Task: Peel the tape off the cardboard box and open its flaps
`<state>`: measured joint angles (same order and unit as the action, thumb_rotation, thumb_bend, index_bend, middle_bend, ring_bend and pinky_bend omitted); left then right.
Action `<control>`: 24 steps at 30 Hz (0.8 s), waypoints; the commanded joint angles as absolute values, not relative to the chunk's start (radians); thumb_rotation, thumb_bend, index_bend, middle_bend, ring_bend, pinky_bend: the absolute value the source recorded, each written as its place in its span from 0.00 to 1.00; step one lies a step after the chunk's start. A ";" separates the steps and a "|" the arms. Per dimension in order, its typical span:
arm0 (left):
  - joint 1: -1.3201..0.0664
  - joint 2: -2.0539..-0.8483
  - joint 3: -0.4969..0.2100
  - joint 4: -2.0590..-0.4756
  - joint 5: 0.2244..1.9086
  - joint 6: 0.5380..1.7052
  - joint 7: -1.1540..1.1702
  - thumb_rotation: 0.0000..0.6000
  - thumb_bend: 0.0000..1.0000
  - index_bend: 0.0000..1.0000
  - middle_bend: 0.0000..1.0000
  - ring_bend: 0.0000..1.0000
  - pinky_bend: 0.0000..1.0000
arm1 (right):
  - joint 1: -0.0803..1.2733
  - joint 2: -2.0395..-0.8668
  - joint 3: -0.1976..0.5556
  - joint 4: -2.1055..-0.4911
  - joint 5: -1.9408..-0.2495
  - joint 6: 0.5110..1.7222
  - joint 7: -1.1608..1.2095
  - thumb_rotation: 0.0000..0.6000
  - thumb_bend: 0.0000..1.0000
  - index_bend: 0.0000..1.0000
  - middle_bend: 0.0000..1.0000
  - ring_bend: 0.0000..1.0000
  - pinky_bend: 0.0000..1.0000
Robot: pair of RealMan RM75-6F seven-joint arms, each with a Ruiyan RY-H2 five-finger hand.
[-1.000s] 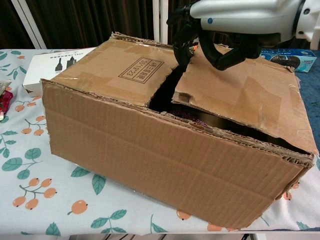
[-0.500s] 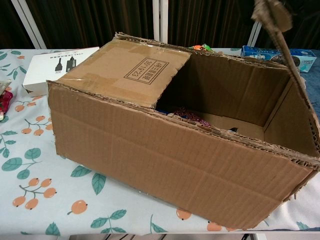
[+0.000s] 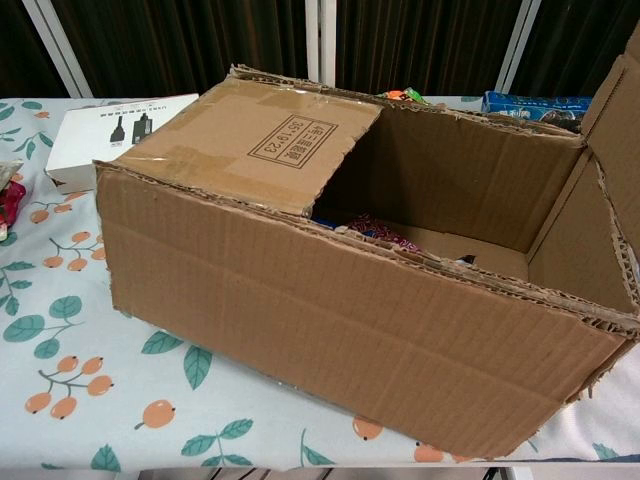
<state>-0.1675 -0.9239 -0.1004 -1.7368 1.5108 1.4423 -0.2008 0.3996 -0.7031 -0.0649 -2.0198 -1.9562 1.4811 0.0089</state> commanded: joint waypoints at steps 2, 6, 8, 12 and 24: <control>-0.174 -0.914 -0.100 -1.765 1.516 1.438 -0.179 0.75 0.00 0.07 0.13 0.10 0.19 | 0.310 -0.682 -0.101 -1.936 -1.987 1.598 0.104 1.00 1.00 0.50 0.48 0.01 0.00; -0.179 -0.906 -0.098 -1.796 1.520 1.432 -0.196 0.75 0.00 0.07 0.13 0.11 0.19 | 0.248 -0.660 -0.130 -1.886 -1.980 1.664 0.196 1.00 1.00 0.50 0.49 0.02 0.00; -0.181 -0.903 -0.098 -1.803 1.522 1.429 -0.200 0.74 0.00 0.07 0.13 0.11 0.19 | 0.234 -0.656 -0.133 -1.868 -1.979 1.687 0.233 1.00 1.00 0.49 0.49 0.02 0.00; -0.186 -0.905 -0.098 -1.808 1.524 1.426 -0.195 0.74 0.00 0.07 0.13 0.11 0.19 | 0.228 -0.677 -0.100 -1.861 -1.953 1.696 0.221 1.00 0.99 0.42 0.45 0.02 0.00; -0.166 -0.934 -0.087 -1.745 1.513 1.453 -0.205 0.75 0.00 0.07 0.13 0.10 0.19 | 0.411 -0.898 0.086 -2.032 -1.797 1.362 -0.162 1.00 0.23 0.00 0.00 0.00 0.00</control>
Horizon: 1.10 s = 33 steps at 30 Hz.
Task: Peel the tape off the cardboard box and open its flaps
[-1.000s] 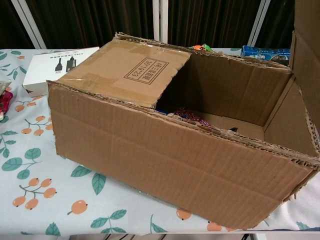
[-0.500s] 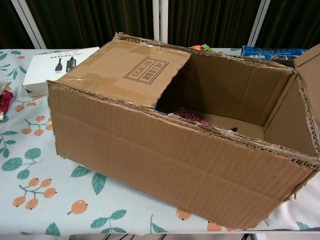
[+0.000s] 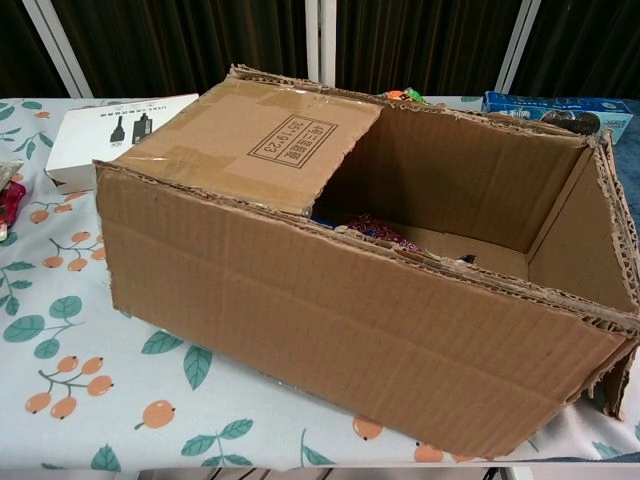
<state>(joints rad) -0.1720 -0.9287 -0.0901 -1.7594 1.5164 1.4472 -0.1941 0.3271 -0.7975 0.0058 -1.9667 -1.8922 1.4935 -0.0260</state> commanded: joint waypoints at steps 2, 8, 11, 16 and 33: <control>-0.162 -0.937 -0.085 -1.731 1.512 1.457 -0.217 0.74 0.00 0.07 0.13 0.11 0.19 | 0.451 -0.950 0.118 -2.039 -1.749 1.304 -0.214 1.00 0.18 0.00 0.00 0.00 0.00; -0.149 -0.950 -0.080 -1.682 1.507 1.469 -0.265 0.74 0.00 0.07 0.13 0.10 0.19 | 0.577 -1.127 0.183 -2.001 -1.611 1.125 -0.429 1.00 0.01 0.00 0.00 0.00 0.00; -0.146 -0.956 -0.078 -1.663 1.506 1.469 -0.285 0.74 0.00 0.07 0.13 0.10 0.19 | 0.623 -1.211 0.200 -1.963 -1.554 1.074 -0.516 1.00 0.00 0.00 0.00 0.00 0.00; -0.142 -0.965 -0.078 -1.633 1.505 1.474 -0.312 0.75 0.00 0.07 0.13 0.11 0.19 | 0.680 -1.343 0.213 -1.912 -1.463 1.026 -0.616 1.00 0.00 0.00 0.00 0.00 0.00; -0.127 -0.968 -0.075 -1.570 1.503 1.486 -0.380 0.74 0.00 0.07 0.13 0.10 0.19 | 0.779 -1.633 0.225 -1.669 -1.399 1.051 -0.633 1.00 0.04 0.00 0.00 0.00 0.00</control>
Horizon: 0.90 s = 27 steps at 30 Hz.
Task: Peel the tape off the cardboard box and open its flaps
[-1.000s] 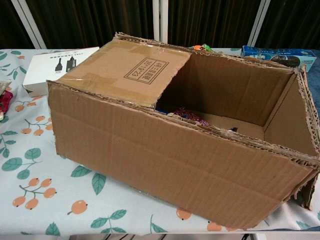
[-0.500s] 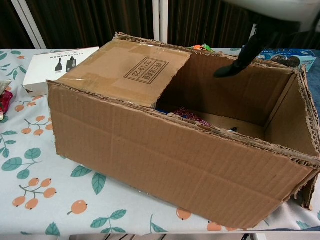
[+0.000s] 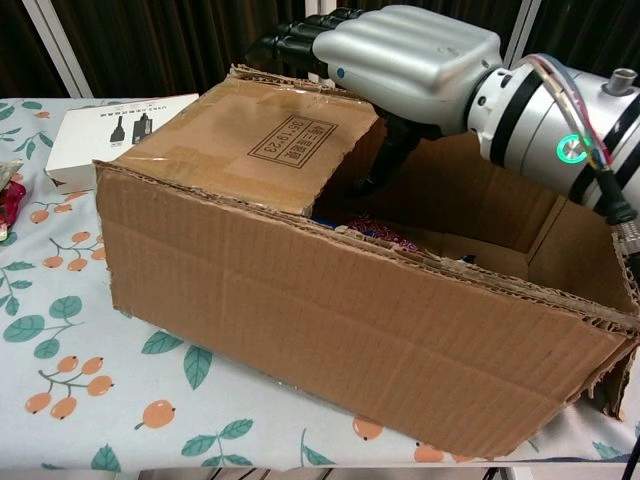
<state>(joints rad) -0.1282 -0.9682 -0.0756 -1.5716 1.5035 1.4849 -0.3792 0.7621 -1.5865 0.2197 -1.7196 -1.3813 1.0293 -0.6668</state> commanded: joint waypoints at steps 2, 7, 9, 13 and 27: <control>-0.125 -0.967 -0.075 -1.568 1.502 1.488 -0.381 0.74 0.00 0.07 0.13 0.10 0.19 | 0.785 -1.660 0.228 -1.635 -1.423 1.072 -0.607 1.00 0.06 0.00 0.00 0.00 0.00; -0.118 -0.966 -0.076 -1.562 1.499 1.497 -0.384 0.73 0.00 0.07 0.13 0.10 0.19 | 0.802 -1.727 0.250 -1.546 -1.504 1.154 -0.514 1.00 0.17 0.00 0.00 0.00 0.00; -0.116 -0.965 -0.076 -1.562 1.500 1.500 -0.386 0.74 0.00 0.07 0.13 0.10 0.19 | 0.811 -1.739 0.263 -1.527 -1.520 1.174 -0.487 1.00 0.19 0.00 0.00 0.00 0.00; -0.113 -0.962 -0.076 -1.561 1.501 1.503 -0.389 0.73 0.00 0.07 0.13 0.10 0.19 | 0.834 -1.744 0.299 -1.523 -1.525 1.185 -0.482 1.00 0.20 0.00 0.00 0.00 0.00; -0.102 -0.954 -0.075 -1.555 1.494 1.505 -0.403 0.74 0.00 0.07 0.13 0.10 0.19 | 1.004 -1.780 0.485 -1.500 -1.356 1.078 -0.610 1.00 0.19 0.00 0.00 0.00 0.00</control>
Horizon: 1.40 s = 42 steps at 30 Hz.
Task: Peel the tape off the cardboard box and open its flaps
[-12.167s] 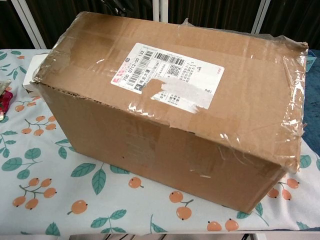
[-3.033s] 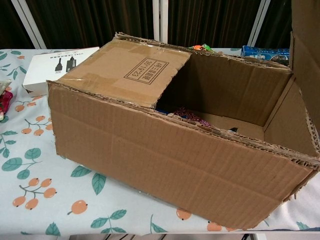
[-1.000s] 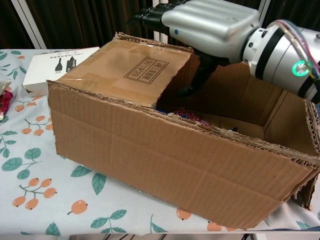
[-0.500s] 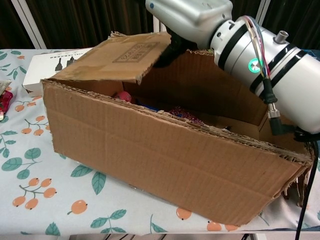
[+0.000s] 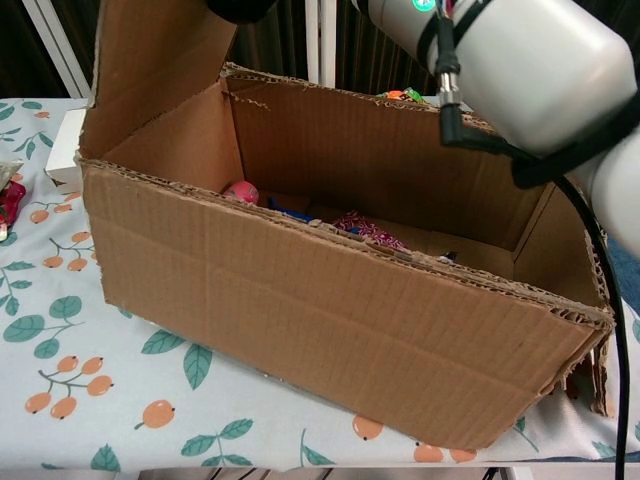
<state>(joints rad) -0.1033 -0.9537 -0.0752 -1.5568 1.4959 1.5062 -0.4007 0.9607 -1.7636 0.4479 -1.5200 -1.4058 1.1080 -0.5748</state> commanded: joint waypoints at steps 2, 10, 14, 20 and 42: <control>-0.101 -0.954 -0.076 -1.552 1.492 1.505 -0.405 0.74 0.00 0.07 0.13 0.10 0.19 | 1.032 -1.791 0.508 -1.490 -1.325 1.065 -0.628 1.00 0.18 0.00 0.00 0.00 0.00; -0.096 -0.950 -0.077 -1.547 1.484 1.504 -0.413 0.74 0.00 0.07 0.13 0.10 0.19 | 1.160 -1.863 0.571 -1.399 -1.221 1.043 -0.687 1.00 0.18 0.00 0.00 0.00 0.00; -0.092 -0.947 -0.075 -1.548 1.482 1.502 -0.412 0.73 0.00 0.07 0.13 0.11 0.19 | 1.213 -1.908 0.575 -1.325 -1.185 1.038 -0.684 1.00 0.18 0.00 0.00 0.00 0.00; -0.085 -0.947 -0.075 -1.549 1.477 1.505 -0.412 0.73 0.00 0.07 0.13 0.10 0.19 | 1.248 -1.945 0.566 -1.273 -1.185 1.060 -0.634 1.00 0.18 0.00 0.00 0.00 0.00; -0.103 -0.962 -0.076 -1.582 1.507 1.499 -0.337 0.73 0.00 0.07 0.13 0.10 0.19 | 0.634 -0.974 0.240 -2.105 -1.328 1.265 -0.556 1.00 0.19 0.00 0.00 0.00 0.00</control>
